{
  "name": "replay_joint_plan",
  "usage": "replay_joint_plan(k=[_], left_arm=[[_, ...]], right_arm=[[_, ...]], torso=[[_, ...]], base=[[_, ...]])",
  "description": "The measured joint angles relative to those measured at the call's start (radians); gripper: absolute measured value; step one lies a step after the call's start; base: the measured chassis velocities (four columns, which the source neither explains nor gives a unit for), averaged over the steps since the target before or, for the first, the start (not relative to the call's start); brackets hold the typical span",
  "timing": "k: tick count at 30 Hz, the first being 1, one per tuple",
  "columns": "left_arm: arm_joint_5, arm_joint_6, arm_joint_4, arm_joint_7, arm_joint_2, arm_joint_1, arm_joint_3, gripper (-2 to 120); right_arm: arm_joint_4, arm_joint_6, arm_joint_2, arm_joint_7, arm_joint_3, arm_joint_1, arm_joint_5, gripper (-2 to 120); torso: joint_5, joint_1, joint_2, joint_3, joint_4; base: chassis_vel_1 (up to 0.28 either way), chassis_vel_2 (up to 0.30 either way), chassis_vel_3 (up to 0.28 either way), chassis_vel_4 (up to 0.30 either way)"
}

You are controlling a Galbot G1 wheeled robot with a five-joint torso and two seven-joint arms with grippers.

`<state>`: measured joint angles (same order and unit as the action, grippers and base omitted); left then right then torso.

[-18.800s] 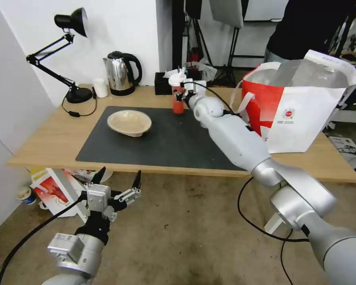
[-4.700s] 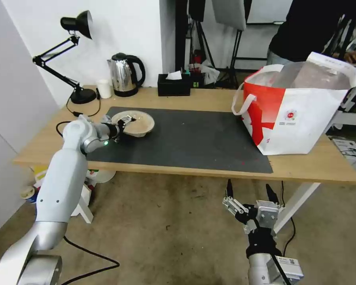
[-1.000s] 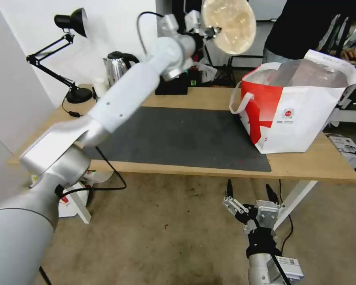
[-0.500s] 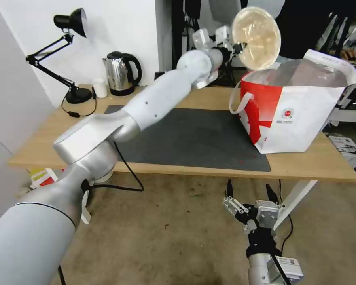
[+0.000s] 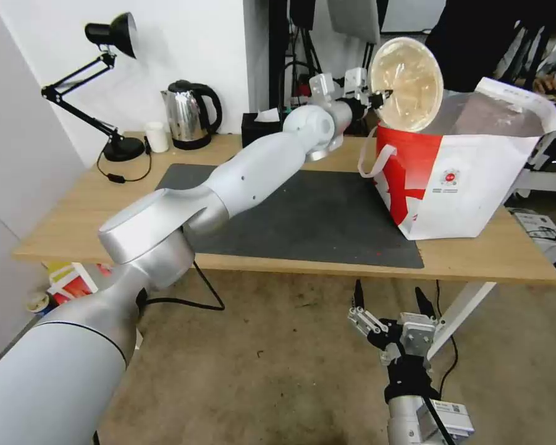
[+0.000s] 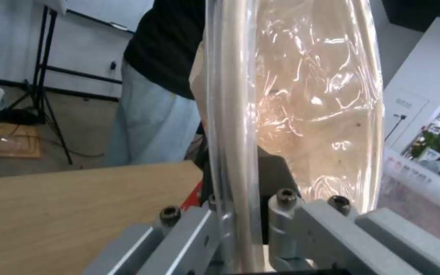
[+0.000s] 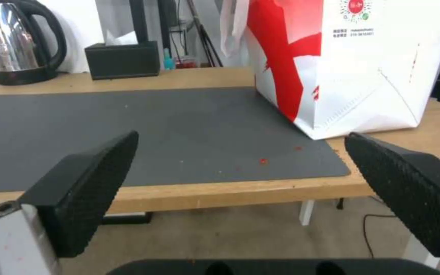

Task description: Pick up the trash from the table and place it into the takeout bag.

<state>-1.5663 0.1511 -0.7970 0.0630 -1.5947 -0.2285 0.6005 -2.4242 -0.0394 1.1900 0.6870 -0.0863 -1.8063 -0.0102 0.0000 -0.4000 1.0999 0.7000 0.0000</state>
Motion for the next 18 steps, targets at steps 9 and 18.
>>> replay_joint_plan(k=[9, 18], left_arm=[[0.028, -0.020, 0.010, 0.004, 0.001, 0.024, 0.042, 0], [0.037, -0.022, 0.002, 0.028, 0.002, 0.030, 0.049, 0]], right_arm=[[0.000, 0.000, 0.000, 0.000, 0.000, 0.000, 0.000, 100], [0.000, 0.000, 0.000, 0.000, 0.000, 0.000, 0.000, 100]], torso=[[0.0000, 0.000, 0.000, 0.000, 0.0000], [0.0000, 0.000, 0.000, 0.000, 0.0000]], base=[[0.000, 0.000, 0.000, 0.000], [0.000, 0.000, 0.000, 0.000]])
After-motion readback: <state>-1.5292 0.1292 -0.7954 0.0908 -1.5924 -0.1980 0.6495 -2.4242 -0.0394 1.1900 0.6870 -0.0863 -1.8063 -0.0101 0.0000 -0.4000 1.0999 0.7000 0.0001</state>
